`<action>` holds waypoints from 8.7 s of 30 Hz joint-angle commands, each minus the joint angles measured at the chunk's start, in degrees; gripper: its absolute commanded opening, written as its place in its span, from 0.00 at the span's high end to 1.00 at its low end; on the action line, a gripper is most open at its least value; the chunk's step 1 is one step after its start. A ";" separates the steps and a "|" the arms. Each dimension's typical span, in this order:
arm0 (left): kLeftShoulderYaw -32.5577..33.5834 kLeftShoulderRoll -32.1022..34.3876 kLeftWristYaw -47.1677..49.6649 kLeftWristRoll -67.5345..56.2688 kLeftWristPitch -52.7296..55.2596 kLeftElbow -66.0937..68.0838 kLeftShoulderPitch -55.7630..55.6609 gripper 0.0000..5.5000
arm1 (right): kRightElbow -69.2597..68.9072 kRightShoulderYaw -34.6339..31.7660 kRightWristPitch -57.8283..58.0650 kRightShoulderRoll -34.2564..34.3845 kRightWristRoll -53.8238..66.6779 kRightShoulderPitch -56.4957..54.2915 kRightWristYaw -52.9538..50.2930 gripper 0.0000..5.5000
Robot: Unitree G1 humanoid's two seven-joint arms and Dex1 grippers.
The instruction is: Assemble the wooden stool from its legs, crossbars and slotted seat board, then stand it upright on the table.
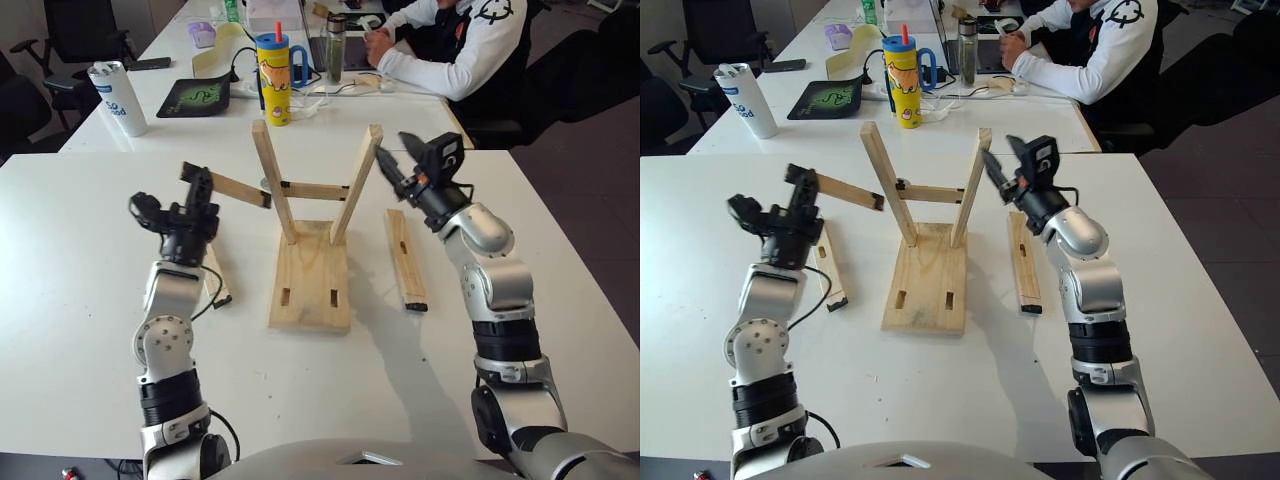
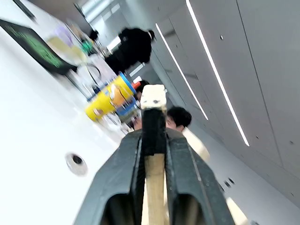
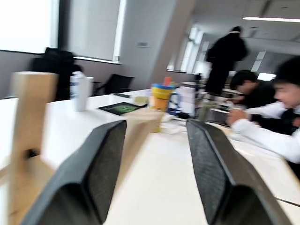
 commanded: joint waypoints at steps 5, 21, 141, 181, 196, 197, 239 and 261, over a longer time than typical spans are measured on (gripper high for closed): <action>5.91 8.67 1.28 3.56 -1.35 6.42 -1.35 0.93 | 3.98 -6.15 -4.60 1.18 -4.68 -3.84 -13.16 0.81; -2.24 2.98 2.98 24.95 -7.82 10.09 5.66 0.93 | 17.69 0.70 -17.98 5.26 -13.98 12.98 -17.24 0.82; -24.11 9.38 -9.49 53.43 -7.86 11.29 12.12 0.81 | 19.28 2.05 -20.19 3.45 -16.15 11.97 -15.07 0.82; -17.72 13.30 -9.37 52.87 -5.67 1.45 -1.27 0.81 | 20.31 2.32 -21.00 3.89 -16.44 12.35 -15.42 0.82; -17.82 13.27 -10.29 51.88 -4.41 2.82 -6.17 0.89 | 20.86 2.07 -21.24 4.28 -16.56 11.92 -15.85 0.82; -17.91 13.15 -10.19 51.95 -4.53 3.13 -6.35 0.93 | 20.99 2.08 -21.26 4.27 -16.54 11.79 -15.84 0.82; -17.42 6.39 -3.02 46.51 0.86 18.30 -10.07 1.00 | 21.57 2.49 -22.14 4.54 -16.94 10.24 -15.94 0.82; -8.21 7.69 -2.57 41.63 -14.75 11.98 -17.39 1.00 | 21.45 2.74 -22.42 5.10 -17.00 10.81 -15.92 0.82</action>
